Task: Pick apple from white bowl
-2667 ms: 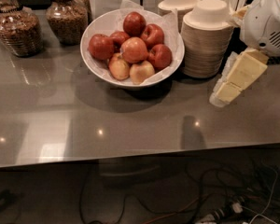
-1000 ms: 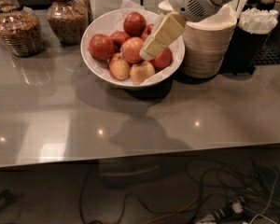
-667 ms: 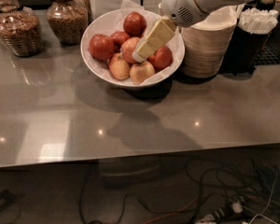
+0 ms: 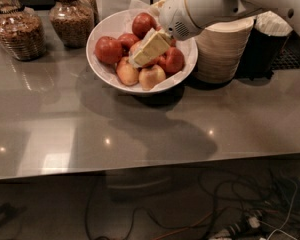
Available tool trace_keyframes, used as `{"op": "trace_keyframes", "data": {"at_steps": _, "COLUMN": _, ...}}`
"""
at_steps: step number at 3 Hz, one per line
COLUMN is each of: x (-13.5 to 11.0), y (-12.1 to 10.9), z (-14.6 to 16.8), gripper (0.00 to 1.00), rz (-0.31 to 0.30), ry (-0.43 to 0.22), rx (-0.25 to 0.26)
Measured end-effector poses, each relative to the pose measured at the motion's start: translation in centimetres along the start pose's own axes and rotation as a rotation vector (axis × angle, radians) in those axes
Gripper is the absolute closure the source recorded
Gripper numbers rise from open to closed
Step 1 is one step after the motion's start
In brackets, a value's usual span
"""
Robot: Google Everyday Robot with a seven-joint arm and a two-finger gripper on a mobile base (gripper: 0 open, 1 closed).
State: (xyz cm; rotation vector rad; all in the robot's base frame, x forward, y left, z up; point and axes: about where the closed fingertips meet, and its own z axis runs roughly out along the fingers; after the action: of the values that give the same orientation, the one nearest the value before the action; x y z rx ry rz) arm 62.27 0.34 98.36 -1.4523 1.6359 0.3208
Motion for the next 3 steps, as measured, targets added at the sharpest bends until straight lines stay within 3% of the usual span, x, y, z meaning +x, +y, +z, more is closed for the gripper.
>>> {"op": "trace_keyframes", "data": {"at_steps": 3, "x": 2.6, "y": 0.4, "z": 4.8, "gripper": 0.14, "rz": 0.057, "ry": 0.002, "rx": -0.021}}
